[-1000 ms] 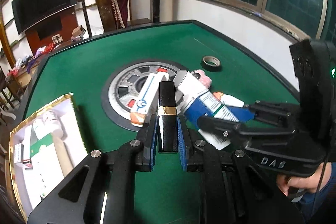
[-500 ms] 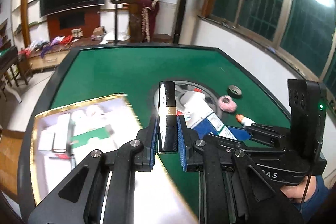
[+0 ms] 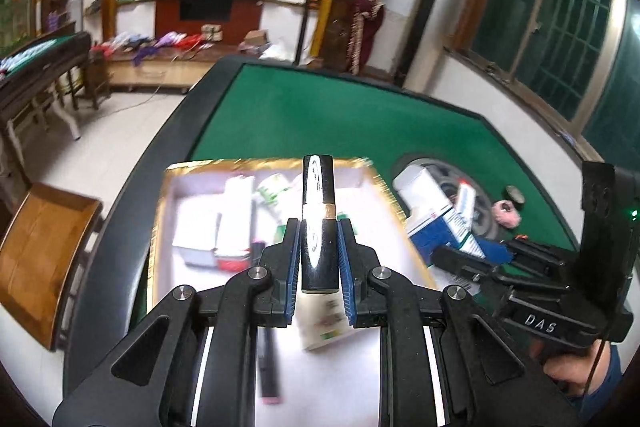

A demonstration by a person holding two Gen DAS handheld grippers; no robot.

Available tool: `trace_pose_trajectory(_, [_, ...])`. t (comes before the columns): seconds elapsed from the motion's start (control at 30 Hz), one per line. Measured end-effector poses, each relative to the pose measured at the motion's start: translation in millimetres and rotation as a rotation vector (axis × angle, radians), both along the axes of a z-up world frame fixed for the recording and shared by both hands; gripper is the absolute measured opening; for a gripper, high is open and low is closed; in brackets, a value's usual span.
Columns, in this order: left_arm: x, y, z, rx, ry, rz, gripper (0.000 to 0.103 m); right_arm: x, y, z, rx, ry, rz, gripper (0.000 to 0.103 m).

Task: Organize objects
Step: 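Carry the black tube with left gripper while right gripper carries the white box over the tray, then lower the black tube into the tray and open left gripper while right gripper holds the box above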

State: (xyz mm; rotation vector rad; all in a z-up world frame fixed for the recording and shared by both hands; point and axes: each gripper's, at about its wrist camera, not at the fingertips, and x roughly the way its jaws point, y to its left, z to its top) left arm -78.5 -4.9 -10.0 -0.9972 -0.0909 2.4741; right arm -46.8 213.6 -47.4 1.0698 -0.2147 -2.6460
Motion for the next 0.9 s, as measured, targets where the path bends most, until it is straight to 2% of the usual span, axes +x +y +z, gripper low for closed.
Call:
trace_pose_trajectory(0.2, [-3,-10,-19,-0.029,-0.047,0.006,0.017,-10,-18,-10,0.085,-0.006,-0.002,0.034])
trace_pose_trajectory(0.37, [-3,-11,-23,-0.045,-0.058,0.013,0.017,-17,-25,-21,0.148,-0.033,-0.004,0.034])
trace_pose_trajectory(0.7, [-5,-6,-32,-0.091,-0.089,0.003,0.017,-14,-32,-35,0.173,-0.067,0.020,0.034])
trace_pose_trajectory(0.8, [-5,-6,-33,-0.090,-0.091,-0.001,0.017,-11,-38,-37,0.206,-0.065,0.031,0.034])
trace_pose_trajectory(0.9, [-2,-18,-31,-0.058,-0.097,0.003,0.017,-7,-42,-38,0.213,-0.074,0.053,0.034])
